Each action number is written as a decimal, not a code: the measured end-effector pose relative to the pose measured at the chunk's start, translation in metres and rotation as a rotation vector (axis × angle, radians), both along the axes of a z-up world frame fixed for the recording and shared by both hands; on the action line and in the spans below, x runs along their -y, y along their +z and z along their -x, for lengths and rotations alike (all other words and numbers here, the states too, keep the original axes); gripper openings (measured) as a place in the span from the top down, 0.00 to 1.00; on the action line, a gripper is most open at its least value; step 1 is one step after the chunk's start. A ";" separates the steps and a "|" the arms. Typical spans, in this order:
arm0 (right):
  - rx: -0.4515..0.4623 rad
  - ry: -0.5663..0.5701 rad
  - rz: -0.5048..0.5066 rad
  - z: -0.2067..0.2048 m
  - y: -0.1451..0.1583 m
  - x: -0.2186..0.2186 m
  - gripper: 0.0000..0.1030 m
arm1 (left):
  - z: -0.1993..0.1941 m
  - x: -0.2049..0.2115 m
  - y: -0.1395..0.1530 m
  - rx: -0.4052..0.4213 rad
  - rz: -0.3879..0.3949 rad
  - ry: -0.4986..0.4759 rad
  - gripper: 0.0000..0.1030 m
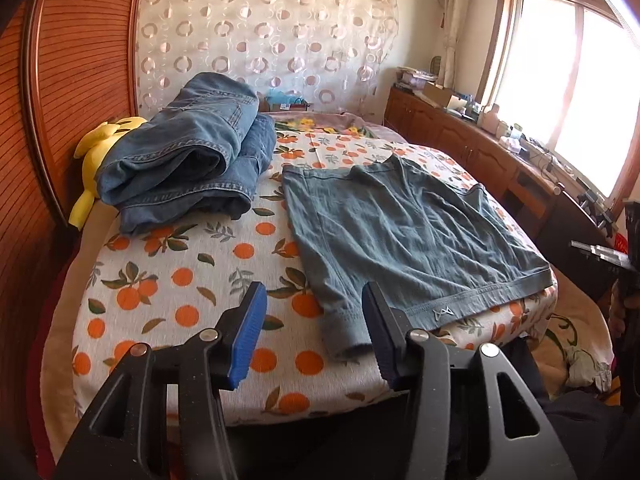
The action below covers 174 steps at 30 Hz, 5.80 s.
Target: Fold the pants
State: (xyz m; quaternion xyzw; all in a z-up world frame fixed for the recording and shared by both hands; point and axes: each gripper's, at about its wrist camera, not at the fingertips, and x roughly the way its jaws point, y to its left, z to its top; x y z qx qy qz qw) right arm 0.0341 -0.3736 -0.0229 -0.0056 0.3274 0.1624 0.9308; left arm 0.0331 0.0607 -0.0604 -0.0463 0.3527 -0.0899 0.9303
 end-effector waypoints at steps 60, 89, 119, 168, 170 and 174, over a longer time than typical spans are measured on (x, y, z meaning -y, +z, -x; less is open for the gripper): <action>-0.068 -0.042 0.034 -0.080 -0.037 -0.021 0.72 | -0.045 0.034 -0.053 -0.115 -0.047 -0.062 0.51; -0.112 -0.075 -0.035 -0.022 -0.047 -0.011 0.65 | -0.013 0.011 -0.041 -0.098 -0.010 0.004 0.82; -0.022 0.037 -0.127 -0.019 -0.010 -0.042 0.92 | -0.015 0.007 -0.027 -0.038 -0.028 0.040 0.50; 0.010 0.232 -0.002 -0.064 -0.022 -0.163 0.72 | -0.029 0.032 -0.012 -0.005 -0.055 -0.038 0.50; 0.007 0.204 0.012 -0.070 -0.026 -0.161 0.72 | -0.033 0.039 -0.015 -0.013 -0.059 -0.054 0.50; 0.001 0.166 0.036 -0.078 -0.032 -0.156 0.71 | -0.040 0.051 -0.023 -0.037 -0.054 -0.082 0.50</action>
